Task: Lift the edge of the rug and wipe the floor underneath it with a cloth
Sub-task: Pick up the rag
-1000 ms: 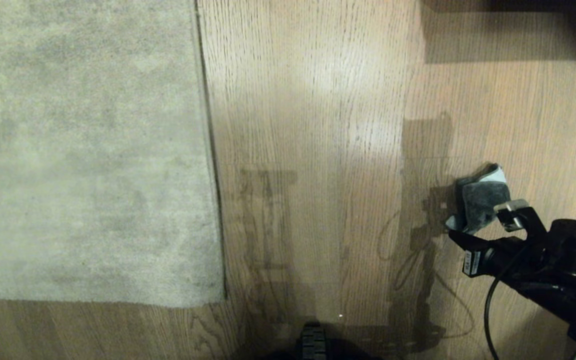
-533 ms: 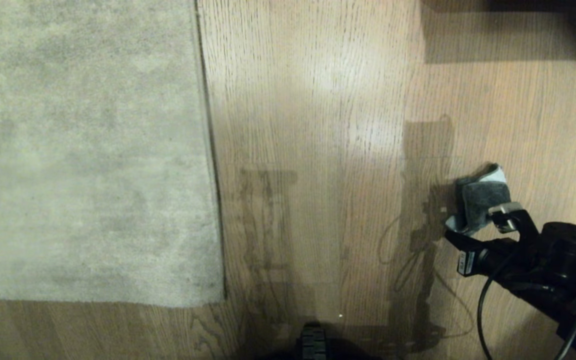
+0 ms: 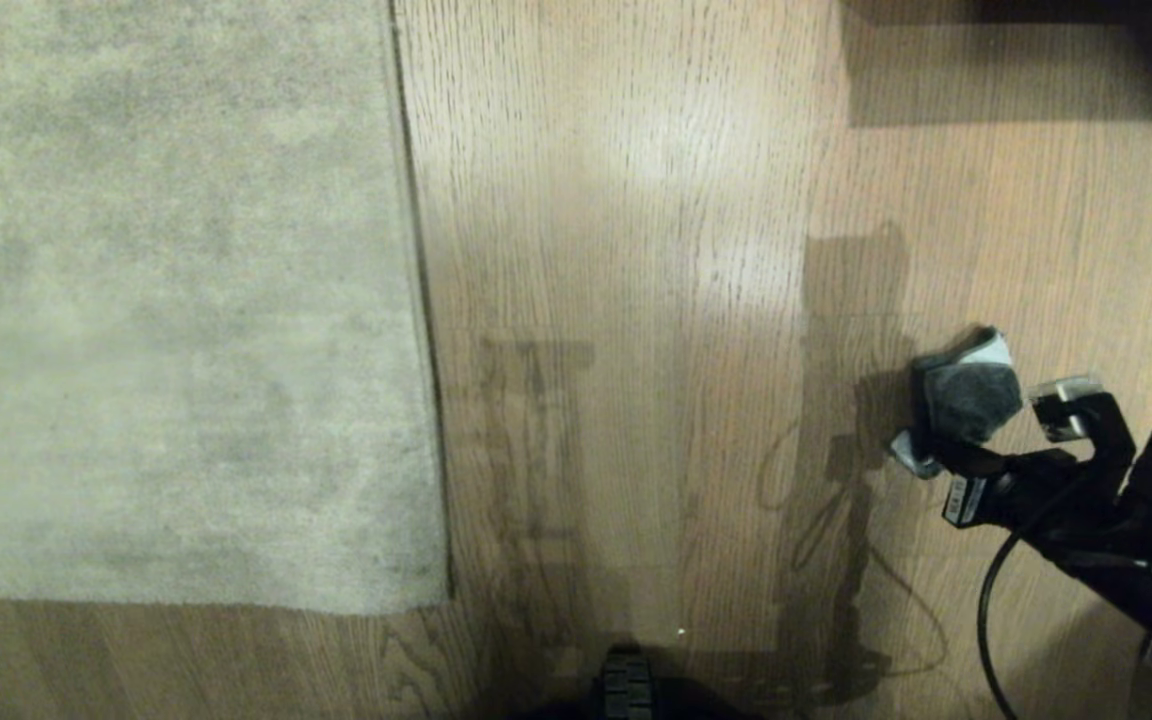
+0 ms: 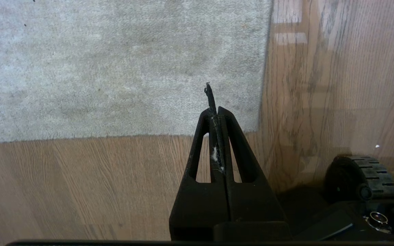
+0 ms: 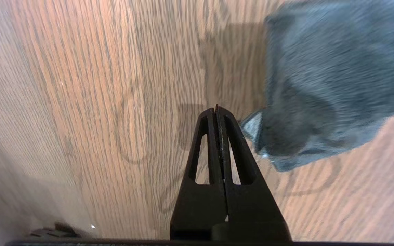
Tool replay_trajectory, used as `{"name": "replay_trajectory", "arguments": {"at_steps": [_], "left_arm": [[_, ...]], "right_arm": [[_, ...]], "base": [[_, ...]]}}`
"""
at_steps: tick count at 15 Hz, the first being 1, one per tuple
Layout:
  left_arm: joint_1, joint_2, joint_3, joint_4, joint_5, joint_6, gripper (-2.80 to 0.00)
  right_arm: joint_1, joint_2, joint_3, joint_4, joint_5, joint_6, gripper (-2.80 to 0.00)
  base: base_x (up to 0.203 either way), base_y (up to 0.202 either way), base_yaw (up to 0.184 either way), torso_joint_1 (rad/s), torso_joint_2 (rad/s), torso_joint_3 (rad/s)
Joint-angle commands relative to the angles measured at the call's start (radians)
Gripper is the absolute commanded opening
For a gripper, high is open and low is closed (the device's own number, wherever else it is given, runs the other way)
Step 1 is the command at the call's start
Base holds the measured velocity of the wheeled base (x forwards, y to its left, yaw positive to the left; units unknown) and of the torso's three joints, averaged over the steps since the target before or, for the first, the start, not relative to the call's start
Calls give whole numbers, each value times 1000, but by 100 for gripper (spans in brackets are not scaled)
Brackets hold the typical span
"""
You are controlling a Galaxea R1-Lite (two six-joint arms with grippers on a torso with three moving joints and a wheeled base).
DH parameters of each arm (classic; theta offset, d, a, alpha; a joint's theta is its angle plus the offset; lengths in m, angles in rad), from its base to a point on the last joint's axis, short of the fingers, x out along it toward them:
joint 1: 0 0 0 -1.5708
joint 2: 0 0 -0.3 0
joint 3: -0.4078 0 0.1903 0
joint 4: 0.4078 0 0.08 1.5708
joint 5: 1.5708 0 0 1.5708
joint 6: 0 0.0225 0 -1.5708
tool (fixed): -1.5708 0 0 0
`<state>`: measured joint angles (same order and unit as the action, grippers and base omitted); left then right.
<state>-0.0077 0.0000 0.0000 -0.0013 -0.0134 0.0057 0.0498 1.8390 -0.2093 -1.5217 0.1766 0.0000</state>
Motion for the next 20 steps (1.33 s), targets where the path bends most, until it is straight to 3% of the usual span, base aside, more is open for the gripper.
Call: {"name": "replay_trajectory", "arguments": {"at_steps": [1, 9, 20], "left_arm": [[0, 0, 0, 0, 0, 0, -280], [0, 0, 0, 0, 0, 0, -280], [0, 0, 0, 0, 0, 0, -280]], "right_arm": [[-6, -43, 8, -44, 1, 0, -280], [-95, -78, 14, -40, -32, -2, -280], [-100, -41, 20, -38, -29, -2, -280]], "base": [[0, 0, 0, 0, 0, 0], [0, 0, 0, 0, 0, 0], [0, 0, 0, 0, 0, 0]]}}
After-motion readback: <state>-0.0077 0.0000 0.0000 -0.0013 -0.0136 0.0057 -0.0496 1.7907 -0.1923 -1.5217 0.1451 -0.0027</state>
